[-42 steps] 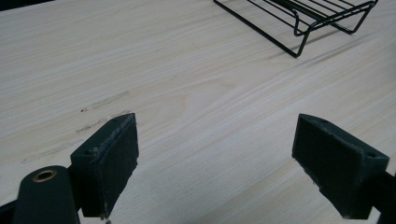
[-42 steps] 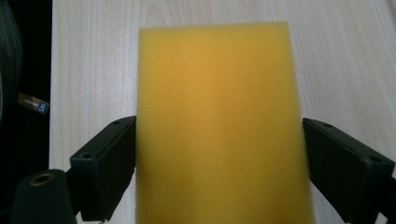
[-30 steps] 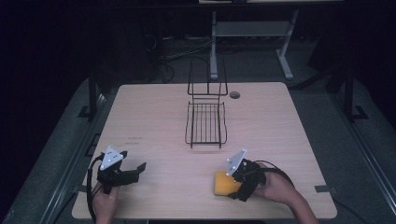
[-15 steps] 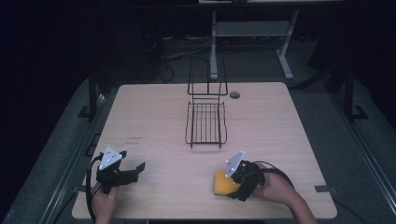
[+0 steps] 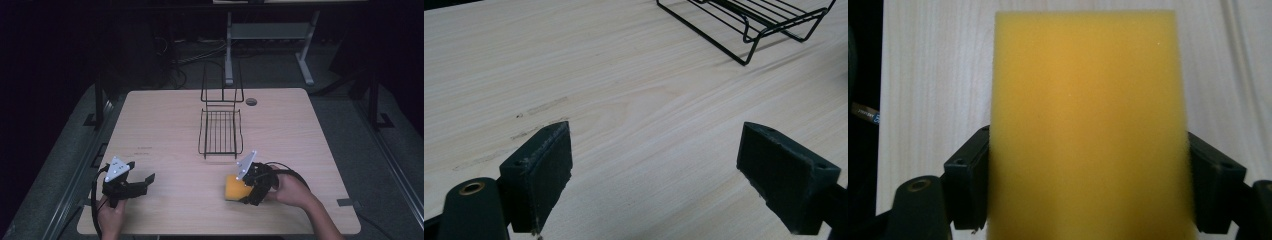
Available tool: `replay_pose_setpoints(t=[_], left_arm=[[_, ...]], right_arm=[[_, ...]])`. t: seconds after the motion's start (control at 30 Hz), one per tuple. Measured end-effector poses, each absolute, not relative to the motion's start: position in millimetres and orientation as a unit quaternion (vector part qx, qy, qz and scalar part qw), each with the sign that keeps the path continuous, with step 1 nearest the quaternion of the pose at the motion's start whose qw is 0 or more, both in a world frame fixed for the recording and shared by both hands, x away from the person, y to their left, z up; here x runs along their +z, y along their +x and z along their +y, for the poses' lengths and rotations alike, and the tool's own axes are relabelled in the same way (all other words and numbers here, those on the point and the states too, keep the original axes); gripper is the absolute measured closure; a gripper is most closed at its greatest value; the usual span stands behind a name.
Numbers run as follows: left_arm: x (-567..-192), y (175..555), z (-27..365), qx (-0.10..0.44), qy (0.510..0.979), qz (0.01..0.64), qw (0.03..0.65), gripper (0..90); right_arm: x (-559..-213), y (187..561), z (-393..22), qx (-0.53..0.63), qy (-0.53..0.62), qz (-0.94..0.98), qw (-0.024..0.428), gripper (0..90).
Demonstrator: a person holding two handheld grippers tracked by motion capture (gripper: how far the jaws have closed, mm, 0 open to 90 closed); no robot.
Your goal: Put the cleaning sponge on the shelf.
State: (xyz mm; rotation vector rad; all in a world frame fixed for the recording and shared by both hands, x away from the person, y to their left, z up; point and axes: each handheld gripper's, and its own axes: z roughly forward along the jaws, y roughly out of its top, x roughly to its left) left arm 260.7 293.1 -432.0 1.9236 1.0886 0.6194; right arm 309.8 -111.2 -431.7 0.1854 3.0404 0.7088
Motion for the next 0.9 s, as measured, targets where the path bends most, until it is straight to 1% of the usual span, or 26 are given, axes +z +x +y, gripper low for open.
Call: replay_pose_setpoints(t=[0.9], left_arm=[[-432.3, 261.5, 297.3, 0.243, 0.760, 0.439, 0.413, 14.1]], right_arm=[[-407.8, 356.5, -78.1, 0.216, 0.040, 0.975, 0.006, 21.5]])
